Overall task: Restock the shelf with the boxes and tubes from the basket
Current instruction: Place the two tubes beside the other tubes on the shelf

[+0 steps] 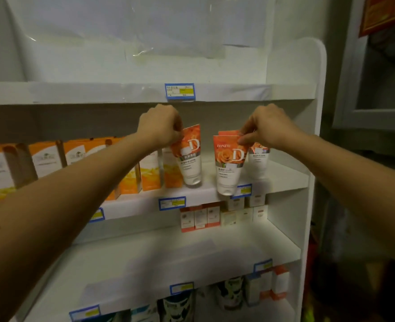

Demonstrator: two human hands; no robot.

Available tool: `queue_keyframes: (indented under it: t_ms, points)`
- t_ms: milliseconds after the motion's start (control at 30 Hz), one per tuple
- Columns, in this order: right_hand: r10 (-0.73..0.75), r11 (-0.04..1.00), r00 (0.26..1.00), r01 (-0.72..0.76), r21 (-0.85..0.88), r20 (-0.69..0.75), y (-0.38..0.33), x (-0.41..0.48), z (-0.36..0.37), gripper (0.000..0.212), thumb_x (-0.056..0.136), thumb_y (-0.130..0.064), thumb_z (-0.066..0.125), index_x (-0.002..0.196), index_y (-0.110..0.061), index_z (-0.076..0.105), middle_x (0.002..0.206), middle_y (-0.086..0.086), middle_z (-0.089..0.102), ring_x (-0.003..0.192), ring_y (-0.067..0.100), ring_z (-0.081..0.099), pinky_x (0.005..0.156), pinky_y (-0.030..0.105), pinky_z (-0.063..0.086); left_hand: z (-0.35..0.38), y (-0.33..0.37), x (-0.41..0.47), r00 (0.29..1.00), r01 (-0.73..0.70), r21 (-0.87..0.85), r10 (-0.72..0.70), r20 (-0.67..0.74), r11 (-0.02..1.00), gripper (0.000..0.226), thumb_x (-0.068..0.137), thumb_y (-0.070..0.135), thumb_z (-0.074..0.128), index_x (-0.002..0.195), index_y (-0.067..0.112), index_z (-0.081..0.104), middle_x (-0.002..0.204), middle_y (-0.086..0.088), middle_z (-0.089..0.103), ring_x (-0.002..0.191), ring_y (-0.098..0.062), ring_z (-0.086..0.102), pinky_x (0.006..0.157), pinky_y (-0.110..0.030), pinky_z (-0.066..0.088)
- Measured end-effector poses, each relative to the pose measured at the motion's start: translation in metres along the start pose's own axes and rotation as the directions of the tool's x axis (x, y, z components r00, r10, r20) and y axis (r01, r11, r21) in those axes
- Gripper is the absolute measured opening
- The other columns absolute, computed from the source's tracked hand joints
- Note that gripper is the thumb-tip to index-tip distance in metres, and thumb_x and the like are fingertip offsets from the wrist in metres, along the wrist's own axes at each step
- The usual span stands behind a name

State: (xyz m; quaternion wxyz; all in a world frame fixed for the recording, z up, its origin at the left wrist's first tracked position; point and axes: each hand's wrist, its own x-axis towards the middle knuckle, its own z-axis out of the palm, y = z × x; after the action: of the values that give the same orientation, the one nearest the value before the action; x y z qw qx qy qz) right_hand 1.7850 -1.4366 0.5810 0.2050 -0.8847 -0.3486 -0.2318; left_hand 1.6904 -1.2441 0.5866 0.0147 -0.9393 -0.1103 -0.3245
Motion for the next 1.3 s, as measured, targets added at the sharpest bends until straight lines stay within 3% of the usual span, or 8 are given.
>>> queue_keyframes:
  t_ms: [133,400,733,933,1133,1300]
  points:
    - [0.006,1.000,1.000,-0.006,0.026,-0.010,-0.004,0.014,0.007,0.029,0.072,-0.026,0.077,0.099,-0.014,0.074,0.100,0.008,0.074,0.095,0.023,0.067,0.089,0.042,0.054,0.022,-0.002,0.014,1.000,0.025,0.025,-0.025,-0.010,0.999,0.020,0.088,0.019,0.059,0.104,0.010,0.068,0.105,-0.009,0.070,0.096,-0.023,0.064,0.077,-0.032,0.050]
    - [0.048,0.996,0.998,-0.045,0.074,-0.029,-0.004,0.039,0.029,0.024,0.073,-0.026,0.077,0.095,-0.015,0.075,0.101,0.009,0.073,0.099,0.027,0.065,0.092,0.044,0.052,0.048,-0.009,0.030,0.998,0.057,0.087,-0.057,0.006,0.995,0.024,0.090,0.022,0.056,0.108,0.011,0.065,0.114,-0.013,0.063,0.114,-0.027,0.050,0.096,-0.038,0.041]
    - [0.093,0.993,0.995,-0.089,0.083,-0.045,-0.008,0.059,0.055,0.024,0.080,-0.020,0.071,0.103,-0.012,0.073,0.114,0.012,0.069,0.105,0.029,0.063,0.094,0.043,0.051,0.047,-0.019,0.028,0.991,-0.053,0.193,0.028,0.130,0.980,0.038,0.094,0.026,0.044,0.132,0.020,0.050,0.137,-0.011,0.049,0.133,-0.029,0.035,0.109,-0.042,0.029]
    - [0.047,0.999,0.998,-0.048,-0.013,-0.036,-0.010,0.053,0.064,0.028,0.086,-0.019,0.062,0.113,-0.013,0.067,0.119,0.012,0.065,0.106,0.031,0.061,0.092,0.039,0.050,0.045,-0.028,0.017,0.993,-0.041,0.161,0.023,0.112,0.986,0.040,0.095,0.026,0.042,0.133,0.018,0.048,0.136,-0.011,0.050,0.129,-0.028,0.040,0.104,-0.040,0.035]
    - [-0.019,0.997,0.996,0.011,-0.079,-0.091,-0.015,0.037,0.066,0.047,0.089,-0.024,0.059,0.134,-0.017,0.047,0.137,0.008,0.043,0.113,0.032,0.054,0.090,0.042,0.049,0.028,-0.048,-0.002,0.999,-0.024,0.182,0.018,0.035,0.983,0.043,0.093,0.021,0.046,0.136,0.016,0.045,0.138,-0.010,0.050,0.128,-0.027,0.042,0.101,-0.040,0.038]
    - [-0.099,0.994,0.989,0.093,-0.060,-0.106,-0.030,0.018,0.061,0.038,0.090,-0.028,0.055,0.126,-0.020,0.051,0.130,0.005,0.048,0.107,0.028,0.057,0.084,0.041,0.050,-0.001,-0.075,-0.036,1.000,0.021,0.202,-0.024,0.014,0.979,0.041,0.094,0.026,0.045,0.133,0.016,0.048,0.138,-0.010,0.051,0.128,-0.029,0.043,0.100,-0.041,0.037]
